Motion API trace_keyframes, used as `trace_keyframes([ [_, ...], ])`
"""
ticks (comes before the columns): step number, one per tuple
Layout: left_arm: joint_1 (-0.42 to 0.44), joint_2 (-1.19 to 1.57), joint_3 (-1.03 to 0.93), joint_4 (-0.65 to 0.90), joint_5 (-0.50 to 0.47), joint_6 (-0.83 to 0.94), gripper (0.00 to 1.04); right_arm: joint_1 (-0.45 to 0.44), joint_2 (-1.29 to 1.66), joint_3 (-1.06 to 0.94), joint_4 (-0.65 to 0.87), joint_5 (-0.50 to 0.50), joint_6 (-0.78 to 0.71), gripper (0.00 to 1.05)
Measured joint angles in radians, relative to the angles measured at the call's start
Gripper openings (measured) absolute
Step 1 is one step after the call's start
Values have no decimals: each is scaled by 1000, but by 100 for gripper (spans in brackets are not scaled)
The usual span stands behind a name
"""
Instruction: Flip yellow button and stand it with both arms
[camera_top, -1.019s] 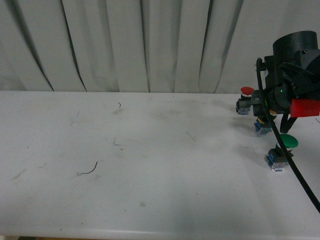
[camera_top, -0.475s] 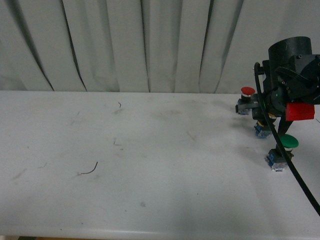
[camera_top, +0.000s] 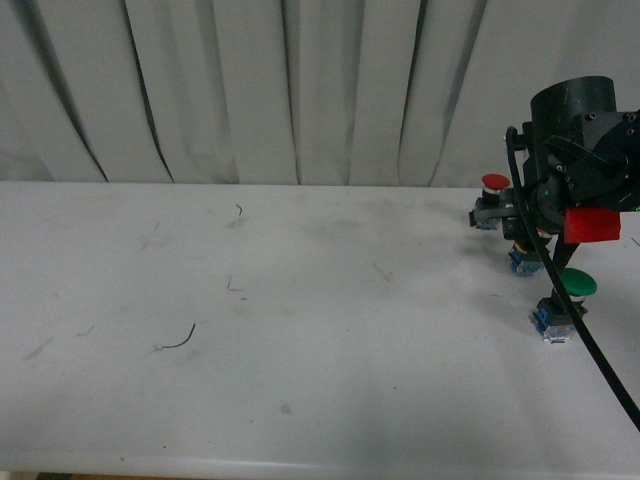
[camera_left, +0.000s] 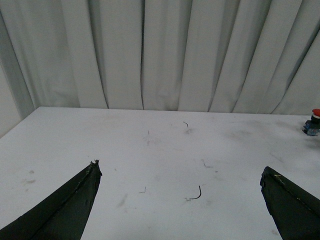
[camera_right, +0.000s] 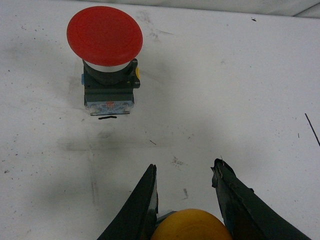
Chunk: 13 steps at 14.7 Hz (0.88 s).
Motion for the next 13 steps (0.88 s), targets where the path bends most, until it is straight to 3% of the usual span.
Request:
trace_keyframes([
  [2, 0, 0, 0, 0, 0, 0, 98, 0, 0, 3, 0, 1, 0, 33],
  [7, 0, 0, 0, 0, 0, 0, 98, 0, 2, 11, 5, 0, 1, 96],
  [13, 0, 0, 0, 0, 0, 0, 98, -7, -69, -63, 119, -73, 16, 98],
])
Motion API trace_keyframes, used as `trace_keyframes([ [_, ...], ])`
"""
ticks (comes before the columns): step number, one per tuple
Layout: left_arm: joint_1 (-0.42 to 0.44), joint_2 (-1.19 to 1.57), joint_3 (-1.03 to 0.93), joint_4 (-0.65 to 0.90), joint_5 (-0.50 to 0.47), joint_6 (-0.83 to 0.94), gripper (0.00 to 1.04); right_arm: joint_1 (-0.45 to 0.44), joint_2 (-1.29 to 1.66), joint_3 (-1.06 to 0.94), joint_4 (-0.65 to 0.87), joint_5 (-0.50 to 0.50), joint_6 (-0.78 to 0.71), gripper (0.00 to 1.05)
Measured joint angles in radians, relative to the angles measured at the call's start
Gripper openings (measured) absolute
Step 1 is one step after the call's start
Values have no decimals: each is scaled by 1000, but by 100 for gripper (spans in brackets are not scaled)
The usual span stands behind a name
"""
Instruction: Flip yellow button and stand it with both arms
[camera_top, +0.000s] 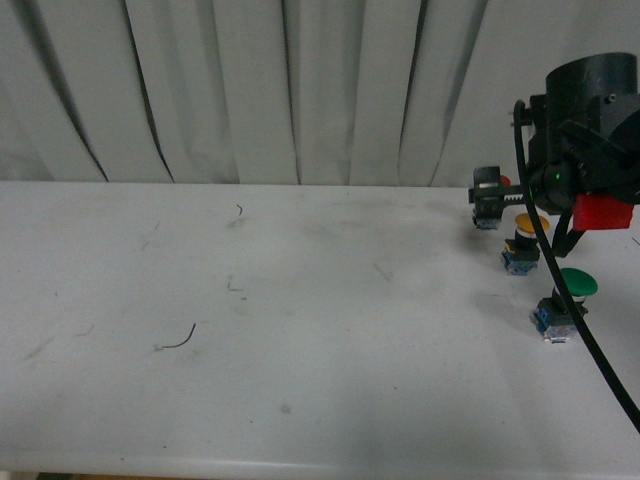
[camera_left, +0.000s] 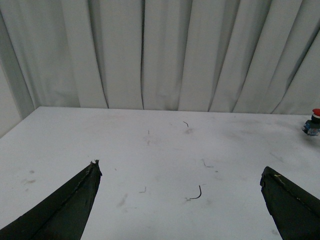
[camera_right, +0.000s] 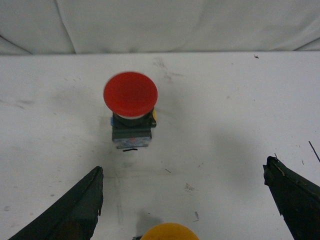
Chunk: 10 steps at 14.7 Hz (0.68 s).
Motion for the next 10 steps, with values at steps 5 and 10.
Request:
trace_keyframes([
  [5, 0, 0, 0, 0, 0, 0, 98, -18, -512, -453, 368, -274, 166, 98],
  [10, 0, 0, 0, 0, 0, 0, 98, 13, -1284, -1135, 332, -174, 55, 63],
])
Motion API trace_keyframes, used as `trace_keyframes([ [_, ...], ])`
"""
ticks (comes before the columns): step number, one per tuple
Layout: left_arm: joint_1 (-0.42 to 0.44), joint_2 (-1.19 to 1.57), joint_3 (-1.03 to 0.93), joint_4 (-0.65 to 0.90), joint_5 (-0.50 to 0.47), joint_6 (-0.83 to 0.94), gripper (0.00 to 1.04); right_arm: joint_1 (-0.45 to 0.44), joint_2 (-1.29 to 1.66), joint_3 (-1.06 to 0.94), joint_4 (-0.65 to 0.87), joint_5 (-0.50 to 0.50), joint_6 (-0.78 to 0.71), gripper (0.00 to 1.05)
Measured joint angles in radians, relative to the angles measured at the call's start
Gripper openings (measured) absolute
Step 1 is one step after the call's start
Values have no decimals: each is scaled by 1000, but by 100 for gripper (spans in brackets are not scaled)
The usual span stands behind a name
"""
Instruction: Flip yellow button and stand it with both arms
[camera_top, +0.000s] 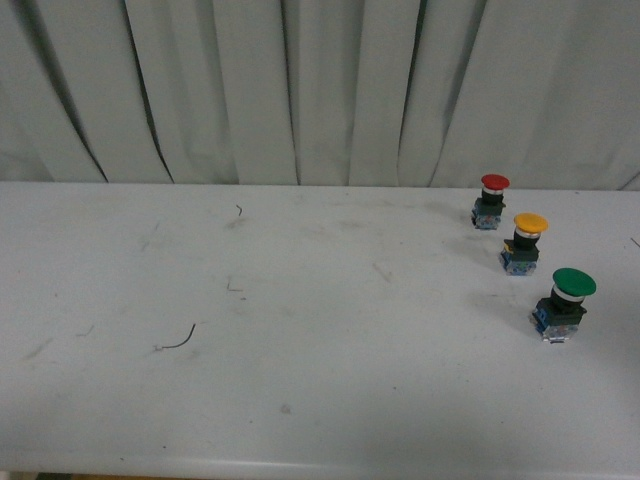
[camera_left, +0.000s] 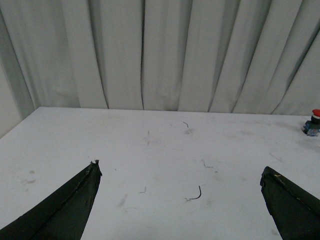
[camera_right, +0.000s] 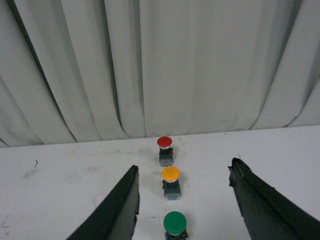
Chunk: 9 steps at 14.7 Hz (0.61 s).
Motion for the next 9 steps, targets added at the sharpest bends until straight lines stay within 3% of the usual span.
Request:
trace_keyframes([
  [5, 0, 0, 0, 0, 0, 0, 98, -64, -257, -252, 20, -68, -68, 2],
  [6, 0, 0, 0, 1, 0, 0, 98, -120, -298, -272, 16, -109, -66, 2],
  [9, 0, 0, 0, 0, 0, 0, 98, -124, -397, -338, -32, -119, -66, 2],
])
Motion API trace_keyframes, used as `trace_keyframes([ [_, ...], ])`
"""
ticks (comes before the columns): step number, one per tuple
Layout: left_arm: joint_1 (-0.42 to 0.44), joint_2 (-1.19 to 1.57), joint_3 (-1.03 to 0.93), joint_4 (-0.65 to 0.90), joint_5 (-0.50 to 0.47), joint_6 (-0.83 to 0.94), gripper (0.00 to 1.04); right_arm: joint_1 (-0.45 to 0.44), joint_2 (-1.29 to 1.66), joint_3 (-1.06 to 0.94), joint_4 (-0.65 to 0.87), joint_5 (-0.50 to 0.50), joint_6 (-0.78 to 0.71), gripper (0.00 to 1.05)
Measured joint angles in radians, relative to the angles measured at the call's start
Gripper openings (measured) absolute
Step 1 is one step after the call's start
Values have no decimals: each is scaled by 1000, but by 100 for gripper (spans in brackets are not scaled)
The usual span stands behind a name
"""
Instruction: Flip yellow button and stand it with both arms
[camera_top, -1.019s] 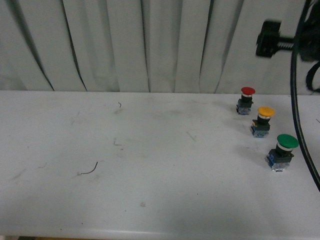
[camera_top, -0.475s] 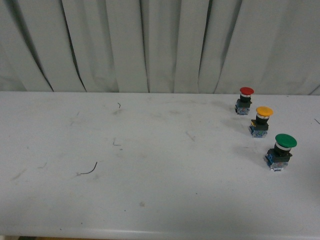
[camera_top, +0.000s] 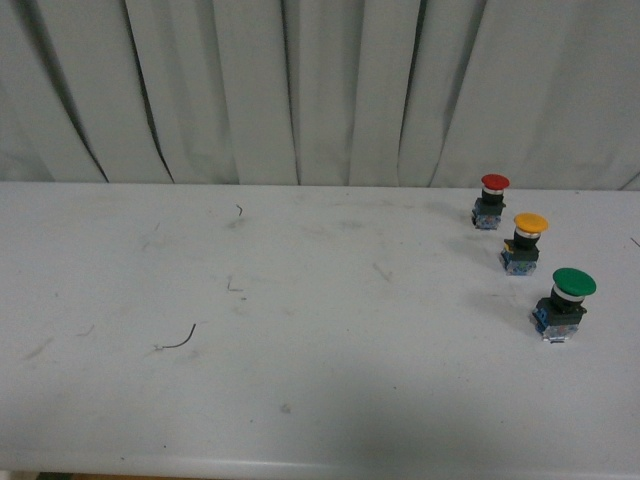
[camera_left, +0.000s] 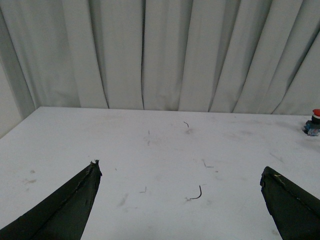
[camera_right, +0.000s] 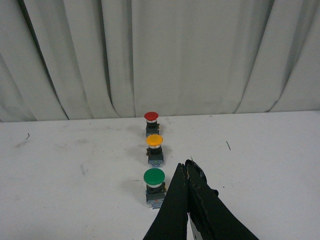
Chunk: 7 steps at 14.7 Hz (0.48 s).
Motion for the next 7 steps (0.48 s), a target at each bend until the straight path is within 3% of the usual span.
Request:
trace_keyframes([
  [6, 0, 0, 0, 0, 0, 0, 98, 0, -213, -69, -134, 0, 0, 2],
  [7, 0, 0, 0, 0, 0, 0, 98, 0, -230, -95, -90, 0, 0, 2],
])
